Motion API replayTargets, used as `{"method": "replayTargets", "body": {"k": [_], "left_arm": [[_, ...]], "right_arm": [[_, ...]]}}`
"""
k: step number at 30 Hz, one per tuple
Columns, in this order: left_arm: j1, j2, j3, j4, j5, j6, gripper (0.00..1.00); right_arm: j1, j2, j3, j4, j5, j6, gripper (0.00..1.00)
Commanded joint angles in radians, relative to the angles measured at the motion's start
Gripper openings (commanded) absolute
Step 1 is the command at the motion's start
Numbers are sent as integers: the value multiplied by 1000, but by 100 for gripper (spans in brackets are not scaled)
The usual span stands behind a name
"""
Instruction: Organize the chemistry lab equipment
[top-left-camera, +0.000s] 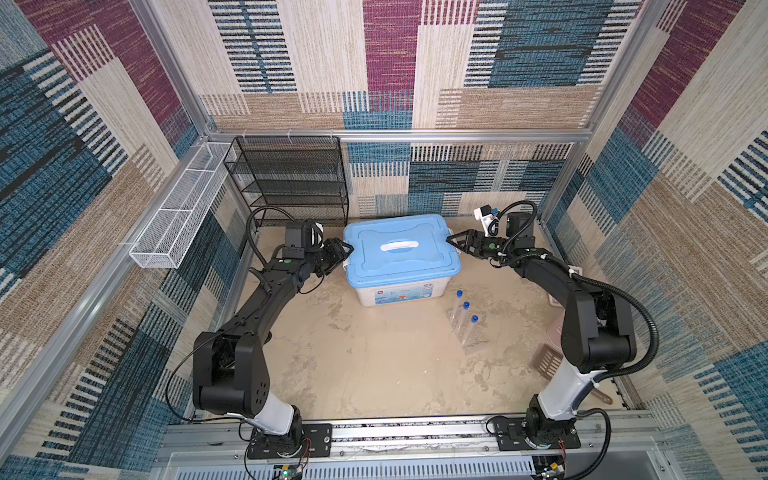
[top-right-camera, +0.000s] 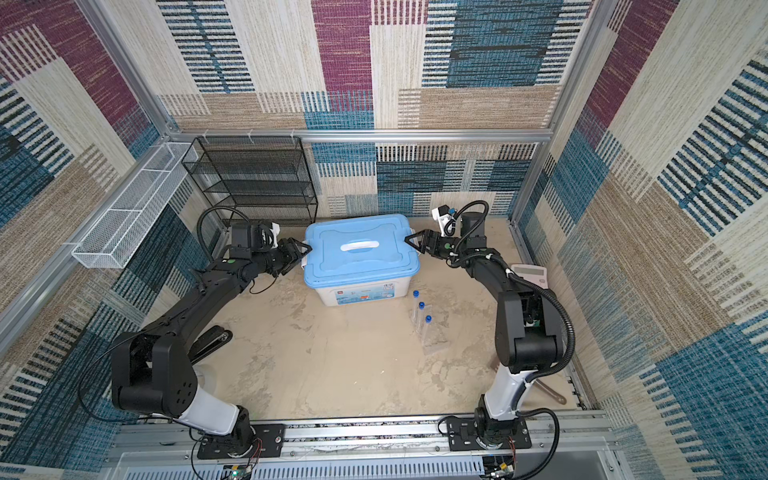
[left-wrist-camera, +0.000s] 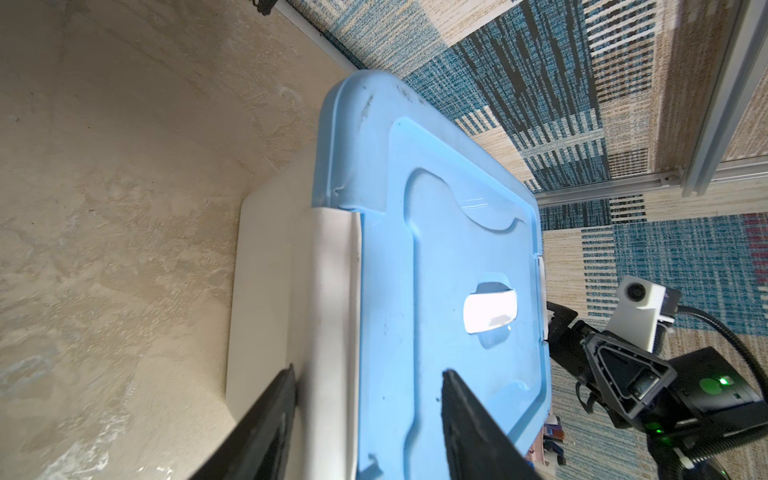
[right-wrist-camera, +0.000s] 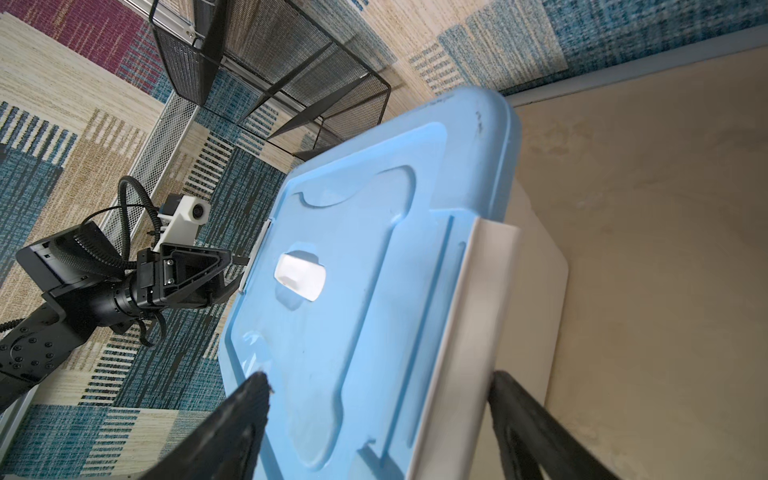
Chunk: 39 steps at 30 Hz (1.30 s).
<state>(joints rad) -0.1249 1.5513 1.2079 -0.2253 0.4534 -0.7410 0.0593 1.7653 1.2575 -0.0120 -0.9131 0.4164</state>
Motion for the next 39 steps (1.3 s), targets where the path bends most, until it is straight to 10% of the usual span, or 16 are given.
{"method": "replayTargets", "body": {"k": [1,39], "left_arm": [[-1,-3,9,29,12,-8,57],[-45,35,29,60,8,-41,51]], "right_arm": [[12,-10,11,30,-41,25,82],[86,-3,49,17,-24,53,80]]}}
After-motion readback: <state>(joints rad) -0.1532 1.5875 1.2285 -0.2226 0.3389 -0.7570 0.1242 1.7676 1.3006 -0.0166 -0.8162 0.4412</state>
